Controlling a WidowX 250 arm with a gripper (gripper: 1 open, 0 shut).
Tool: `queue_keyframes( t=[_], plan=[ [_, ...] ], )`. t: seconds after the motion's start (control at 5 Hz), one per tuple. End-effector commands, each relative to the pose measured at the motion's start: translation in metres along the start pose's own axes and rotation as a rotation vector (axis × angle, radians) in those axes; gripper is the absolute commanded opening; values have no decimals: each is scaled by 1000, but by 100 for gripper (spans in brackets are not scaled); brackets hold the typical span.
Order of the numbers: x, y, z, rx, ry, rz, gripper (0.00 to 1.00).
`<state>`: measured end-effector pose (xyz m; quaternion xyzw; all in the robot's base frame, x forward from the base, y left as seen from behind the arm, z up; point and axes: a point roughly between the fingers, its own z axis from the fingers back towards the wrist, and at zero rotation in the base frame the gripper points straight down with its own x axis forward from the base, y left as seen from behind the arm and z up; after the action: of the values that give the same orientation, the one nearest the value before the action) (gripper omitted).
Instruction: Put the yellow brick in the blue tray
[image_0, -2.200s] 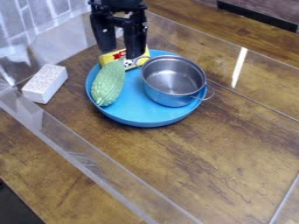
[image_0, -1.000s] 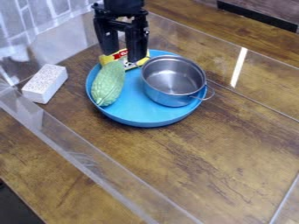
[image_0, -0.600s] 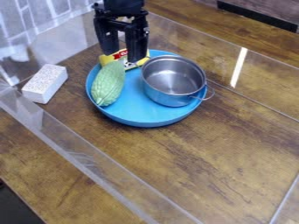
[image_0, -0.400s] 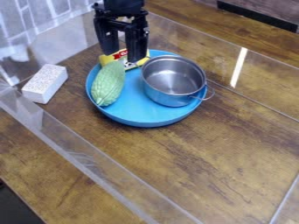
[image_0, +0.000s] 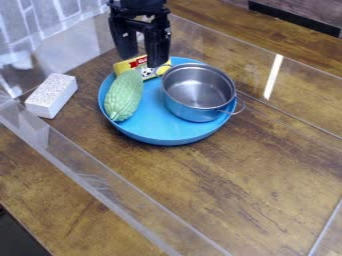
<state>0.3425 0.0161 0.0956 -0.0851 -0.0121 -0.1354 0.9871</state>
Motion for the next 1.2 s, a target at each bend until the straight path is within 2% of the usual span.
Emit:
queue_keyframes(
  t=[0.0,1.0],
  plan=[
    [4,13,12,21,-46,12,100],
    [5,29,-17,35,6,-10,100]
  ],
)
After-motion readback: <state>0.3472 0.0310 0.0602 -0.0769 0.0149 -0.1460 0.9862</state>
